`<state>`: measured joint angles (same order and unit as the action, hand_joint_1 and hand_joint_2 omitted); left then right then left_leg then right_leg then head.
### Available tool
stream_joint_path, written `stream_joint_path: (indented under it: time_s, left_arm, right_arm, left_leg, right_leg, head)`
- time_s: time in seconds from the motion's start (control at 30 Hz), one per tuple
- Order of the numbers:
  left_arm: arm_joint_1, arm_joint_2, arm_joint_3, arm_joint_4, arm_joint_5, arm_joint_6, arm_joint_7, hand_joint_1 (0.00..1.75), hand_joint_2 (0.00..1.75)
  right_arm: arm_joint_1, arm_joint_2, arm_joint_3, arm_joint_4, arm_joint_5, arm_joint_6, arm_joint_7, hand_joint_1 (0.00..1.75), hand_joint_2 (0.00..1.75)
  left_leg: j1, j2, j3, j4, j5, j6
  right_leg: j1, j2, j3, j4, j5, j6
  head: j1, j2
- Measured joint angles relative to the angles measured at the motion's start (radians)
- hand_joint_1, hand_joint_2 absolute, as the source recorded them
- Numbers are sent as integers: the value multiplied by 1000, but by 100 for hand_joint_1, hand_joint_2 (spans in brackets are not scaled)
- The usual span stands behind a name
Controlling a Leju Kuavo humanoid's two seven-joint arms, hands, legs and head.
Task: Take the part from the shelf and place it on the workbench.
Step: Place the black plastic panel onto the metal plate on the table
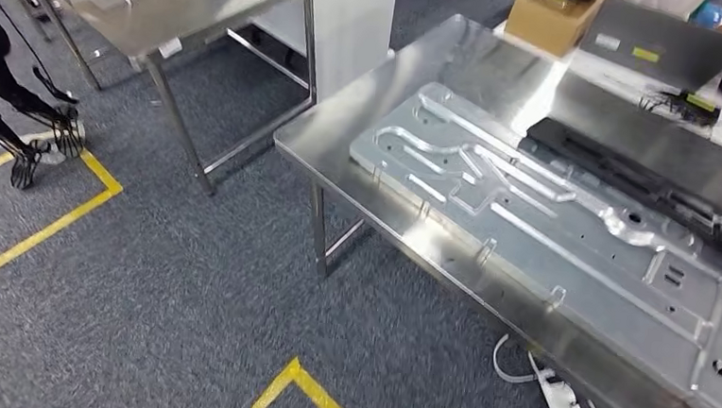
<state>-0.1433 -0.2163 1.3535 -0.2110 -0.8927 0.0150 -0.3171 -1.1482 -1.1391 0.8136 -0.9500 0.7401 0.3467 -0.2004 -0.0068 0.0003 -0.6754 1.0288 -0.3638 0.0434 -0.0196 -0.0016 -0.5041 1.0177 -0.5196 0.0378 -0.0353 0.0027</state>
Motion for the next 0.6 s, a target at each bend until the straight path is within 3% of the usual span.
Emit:
stream_joint_path:
  time_s: [0.07, 0.13, 0.2, 0.23, 0.27, 0.3, 0.37, 0.43, 0.47, 0.53, 0.6]
  left_arm:
    - [1, 0, 0, 0, 1, -1, -2, 0, 0]
    - [2, 0, 0, 0, 3, -4, -6, 0, 0]
    - [2, 0, 0, 0, 4, -7, -8, 0, 0]
    - [2, 0, 0, 0, 7, -8, -8, 0, 0]
    - [1, 0, 0, 0, 9, -8, -7, 0, 0]
    - [1, 0, 0, 0, 11, -8, -6, 0, 0]
    - [0, 0, 0, 0, 12, -9, -3, 0, 0]
    - [-2, 1, 0, 0, 13, -7, 0, 0, 0]
    - [-3, 1, 0, 0, 13, -7, -1, 0, 0]
    - [-3, 1, 0, 0, 14, -6, -7, 0, 0]
    - [-1, 1, 0, 0, 15, -6, -14, 0, 0]
  right_arm:
    - [0, 2, 0, 0, 0, 0, 0, 0, 0]
    - [2, 4, 0, 0, -3, 0, 0, 0, 0]
    - [3, 4, 0, 0, -8, 1, 0, 0, 0]
    - [4, 3, 0, 0, -10, 1, 0, 0, 0]
    - [4, 3, 0, 0, -11, 1, 0, 0, 0]
    - [4, 3, 0, 0, -12, 2, 0, 0, 0]
    - [4, 1, 0, 0, -13, 2, 0, 0, 0]
    - [4, -4, 0, 0, -13, 2, 0, 0, 0]
    - [4, -7, -1, 0, -13, 2, 0, 0, 0]
    - [8, -10, -1, 0, -16, 1, 0, 0, 0]
    - [20, -15, -1, -1, -22, 1, 2, 0, 0]
  left_leg:
    - [1, -3, -9, 9, -9, -12]
    - [5, -5, -32, 80, -92, -21]
    - [8, -5, -60, 205, -192, -27]
    - [9, -5, -65, 258, -212, -28]
    - [9, -4, -57, 285, -208, -27]
    - [9, -4, -35, 282, -187, -26]
    - [8, -5, 59, 184, -151, -17]
    - [4, -7, 156, 46, -165, -7]
    - [0, -7, 181, 4, -177, -3]
    - [-4, -7, 179, -21, -168, 8]
    - [-2, -4, 167, -34, -144, 24]
  right_leg:
    - [-3, -4, -15, -3, 18, -19]
    - [-6, -8, -38, -6, 42, -38]
    - [-2, -9, -68, -3, 66, -46]
    - [0, -8, -85, 0, 78, -46]
    - [1, -8, -103, 4, 90, -45]
    - [3, -7, -122, 8, 102, -44]
    - [5, -6, -156, 16, 124, -40]
    - [7, -9, -172, 20, 143, -30]
    - [6, -11, -175, 18, 152, -23]
    - [2, -13, -175, 7, 170, -8]
    - [-2, -9, -186, 20, 143, 3]
  head:
    - [1, 0]
    - [-1, 0]
    - [-2, 0]
    - [-2, 0]
    - [-2, 0]
    - [-2, 0]
    - [-2, 0]
    - [-2, 0]
    - [-2, 0]
    - [-1, 0]
    - [-1, 0]
